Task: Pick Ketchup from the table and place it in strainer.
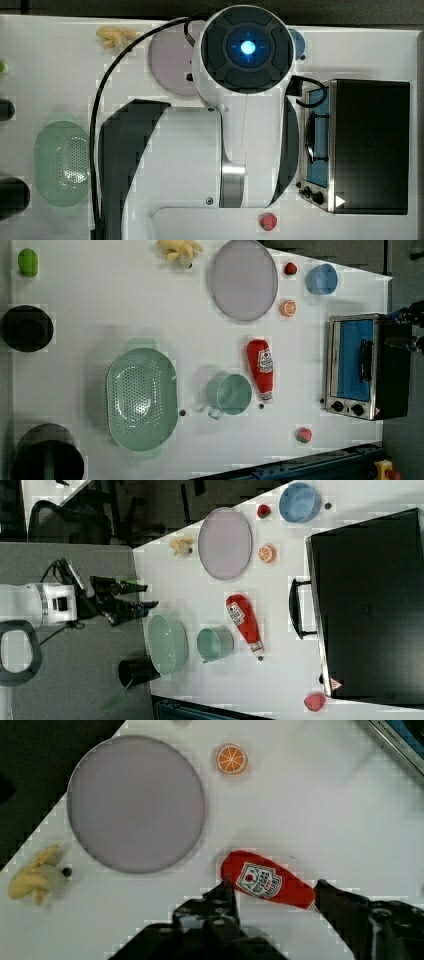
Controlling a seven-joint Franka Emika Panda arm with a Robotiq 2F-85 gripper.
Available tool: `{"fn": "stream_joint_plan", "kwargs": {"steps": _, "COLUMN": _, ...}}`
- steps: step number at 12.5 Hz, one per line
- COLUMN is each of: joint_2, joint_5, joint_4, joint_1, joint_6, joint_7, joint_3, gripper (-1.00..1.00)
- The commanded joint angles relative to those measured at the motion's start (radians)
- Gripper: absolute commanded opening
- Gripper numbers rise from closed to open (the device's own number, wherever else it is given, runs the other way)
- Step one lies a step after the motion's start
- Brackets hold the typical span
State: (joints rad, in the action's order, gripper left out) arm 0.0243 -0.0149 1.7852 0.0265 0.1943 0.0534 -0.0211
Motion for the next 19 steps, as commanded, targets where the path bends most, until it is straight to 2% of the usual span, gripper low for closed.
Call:
{"fn": "stream_joint_plan", "kwargs": {"steps": 1, "joint_2": 0.197, "joint_5": -0.015, "joint_4": 0.109, "joint_1": 0.103, "joint_6": -0.115, "joint_7": -0.085, "joint_3": -0.044, "gripper": 0.59}}
{"fn": "stream_joint_plan", "kwargs": {"steps": 3, "joint_2": 0.189, "joint_5": -0.015, "joint_4": 0.116, "joint_1": 0.102, "joint_6": -0.112, "joint_7": -0.088, "joint_3": -0.048, "gripper": 1.00}}
{"fn": "stream_joint_plan", "kwargs": {"steps": 7, "joint_2": 0.120, "joint_5": -0.015, "joint_4": 0.170, "joint_1": 0.099, "joint_6": -0.100, "joint_7": -0.136, "joint_3": -0.078, "gripper": 1.00}}
{"fn": "stream_joint_plan", "kwargs": {"steps": 9, "joint_2": 0.072, "joint_5": -0.015, "joint_4": 0.218, "joint_1": 0.095, "joint_6": -0.046, "joint_7": -0.233, "joint_3": -0.098, "gripper": 1.00}}
{"fn": "stream_joint_plan", "kwargs": {"steps": 16, "joint_2": -0.051, "joint_5": -0.015, "joint_4": 0.471, "joint_1": 0.088, "joint_6": 0.435, "joint_7": -0.847, "joint_3": -0.123, "gripper": 1.00}}
{"fn": "stream_joint_plan", "kwargs": {"steps": 19, "joint_2": -0.100, "joint_5": -0.015, "joint_4": 0.556, "joint_1": 0.088, "joint_6": 0.616, "joint_7": -0.988, "joint_3": -0.127, "gripper": 1.00}}
